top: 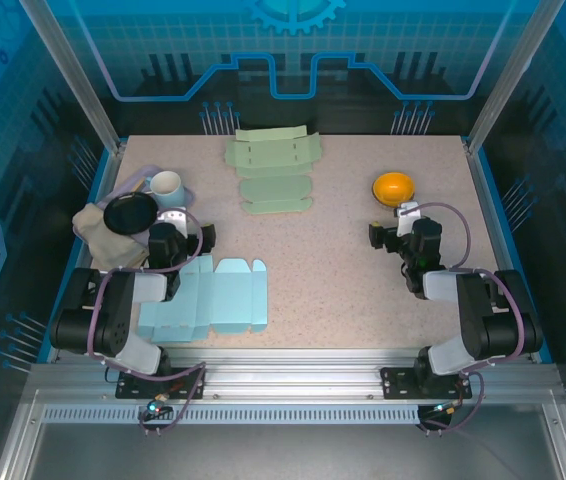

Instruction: Fold the paper box

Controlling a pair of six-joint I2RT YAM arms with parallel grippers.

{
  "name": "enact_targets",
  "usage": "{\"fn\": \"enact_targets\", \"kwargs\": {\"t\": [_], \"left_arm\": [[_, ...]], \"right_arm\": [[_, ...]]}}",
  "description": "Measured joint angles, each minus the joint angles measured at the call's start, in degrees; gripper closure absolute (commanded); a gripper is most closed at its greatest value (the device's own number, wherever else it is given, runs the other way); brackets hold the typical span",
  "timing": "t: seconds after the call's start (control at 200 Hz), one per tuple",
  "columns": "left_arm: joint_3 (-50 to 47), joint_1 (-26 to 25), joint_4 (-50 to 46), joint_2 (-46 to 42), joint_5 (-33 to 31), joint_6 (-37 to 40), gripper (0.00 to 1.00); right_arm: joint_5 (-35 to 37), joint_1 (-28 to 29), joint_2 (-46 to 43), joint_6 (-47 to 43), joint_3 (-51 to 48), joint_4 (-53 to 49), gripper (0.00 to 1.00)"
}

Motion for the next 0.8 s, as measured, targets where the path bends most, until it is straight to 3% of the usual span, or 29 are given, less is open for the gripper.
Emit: {"fn": "enact_targets", "kwargs": {"t": [0.265, 0.405, 0.615, 0.8], "left_arm": [[0.52, 1.2, -1.55, -0.22, 1.46, -0.07, 0.01], [6.19, 1.2, -14.36, -4.74, -1.64, -2.49, 0.01], [14.43, 1.2, -32.87, -17.73, -7.32, -14.12, 0.01], [22.14, 1.2, -54.36, -26.05, -9.57, -26.25, 0.01]], "right_arm": [[-1.22, -0.04, -0.02, -0.04, 0.02, -0.24, 0.0], [0.81, 0.61, -1.6, -0.17, 2.91, -7.48, 0.0], [6.6, 4.0, -8.83, 1.64, 12.57, -22.8, 0.0], [3.06, 7.91, -11.28, 2.21, 22.62, -35.34, 0.02]]}}
